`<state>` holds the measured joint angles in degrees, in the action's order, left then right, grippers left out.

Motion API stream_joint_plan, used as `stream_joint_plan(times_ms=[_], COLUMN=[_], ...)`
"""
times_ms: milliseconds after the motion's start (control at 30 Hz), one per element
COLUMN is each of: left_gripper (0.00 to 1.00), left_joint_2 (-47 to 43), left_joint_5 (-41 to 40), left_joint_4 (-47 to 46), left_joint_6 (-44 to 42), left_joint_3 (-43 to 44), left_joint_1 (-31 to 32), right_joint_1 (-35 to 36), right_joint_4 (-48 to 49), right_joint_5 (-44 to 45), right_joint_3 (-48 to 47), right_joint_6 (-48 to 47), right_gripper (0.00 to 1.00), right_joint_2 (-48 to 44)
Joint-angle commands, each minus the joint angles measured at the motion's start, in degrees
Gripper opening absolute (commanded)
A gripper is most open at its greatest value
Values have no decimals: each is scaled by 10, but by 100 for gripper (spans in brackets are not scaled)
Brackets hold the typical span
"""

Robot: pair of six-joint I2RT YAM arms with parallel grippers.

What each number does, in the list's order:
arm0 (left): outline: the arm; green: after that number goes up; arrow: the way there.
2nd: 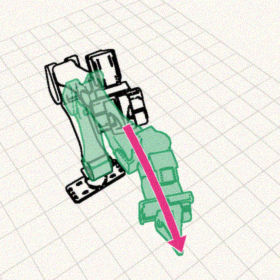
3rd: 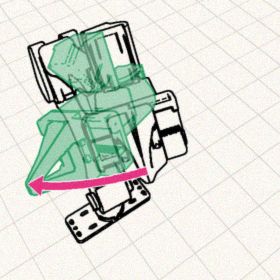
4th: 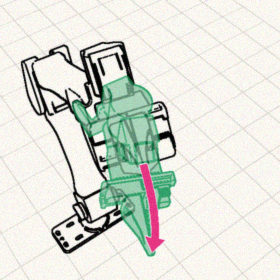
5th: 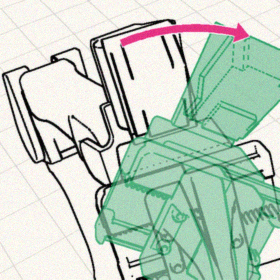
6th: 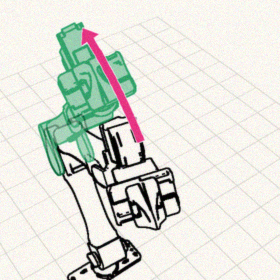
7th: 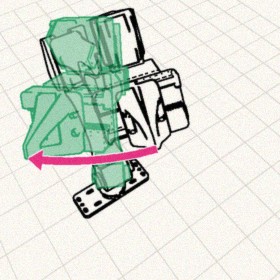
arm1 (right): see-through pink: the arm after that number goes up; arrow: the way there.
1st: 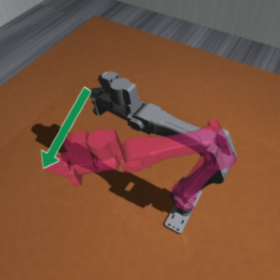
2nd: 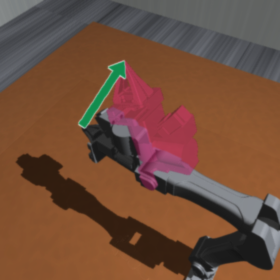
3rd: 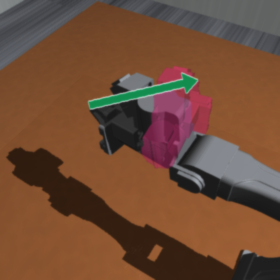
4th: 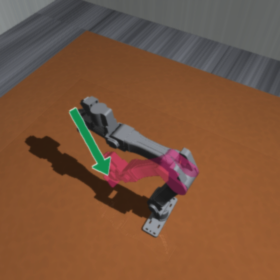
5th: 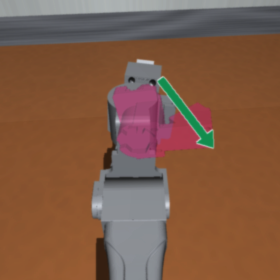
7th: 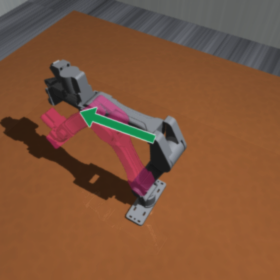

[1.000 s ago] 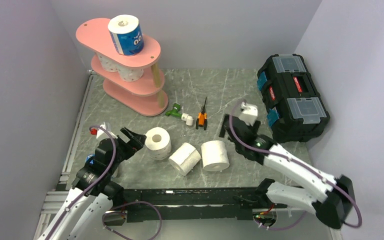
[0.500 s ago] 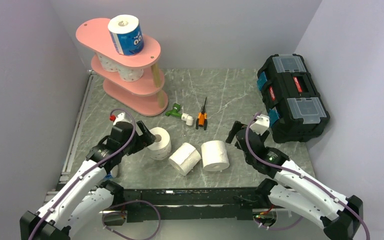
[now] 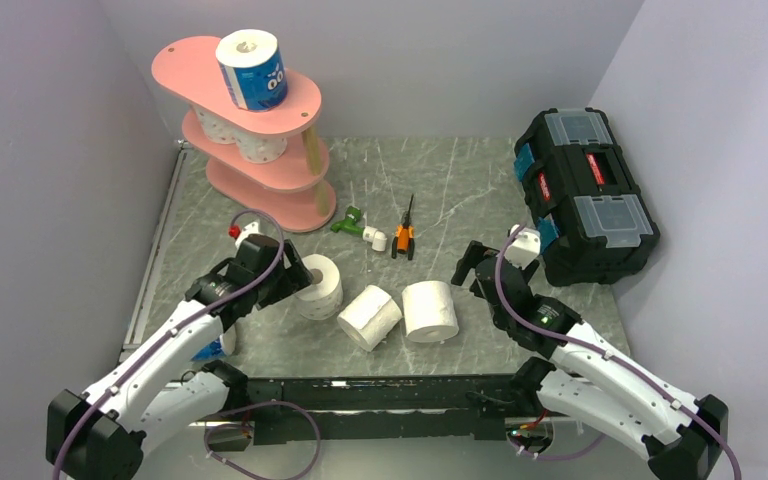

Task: Place and organize the paper towels onto the shelf
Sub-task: Pick up the paper towel from the center of the board.

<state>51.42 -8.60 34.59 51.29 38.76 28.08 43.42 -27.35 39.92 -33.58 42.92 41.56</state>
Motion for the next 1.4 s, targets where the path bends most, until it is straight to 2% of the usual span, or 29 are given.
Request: stream_joint_plan(times_ms=[0,167,467,667,1067,1233,1367], left_gripper=[86,82,65,58,33,31,31], left_joint_2=[10,36,44,44,32,2,-23], left_joint_5=[-26,-46,-53,-57,-48,-59,-109], left_joint_4=[5,27,24,29,22,37,79], left_joint_6=[34,59,82,85,86,93,94], left_joint_3=[24,39,36,37,35,53,97], left_joint_1=[6,11,17,19,24,24,23], right_joint_1=[-1,-2,-1,-1,-1,-1,-1], right_joint_4=[15,10,9,10,5,2,0], right_joint_5=[3,12,13,13,13,11,11], right_joint_3=[-12,-9,-9,-5,-10,-13,-18], right_joint_6=[-8,-6,-9,-10,-9,-8,-10], right_gripper=[98,98,98,98,98,98,98], right_joint_2=[-4,-11,-7,-9,-4,-5,-7])
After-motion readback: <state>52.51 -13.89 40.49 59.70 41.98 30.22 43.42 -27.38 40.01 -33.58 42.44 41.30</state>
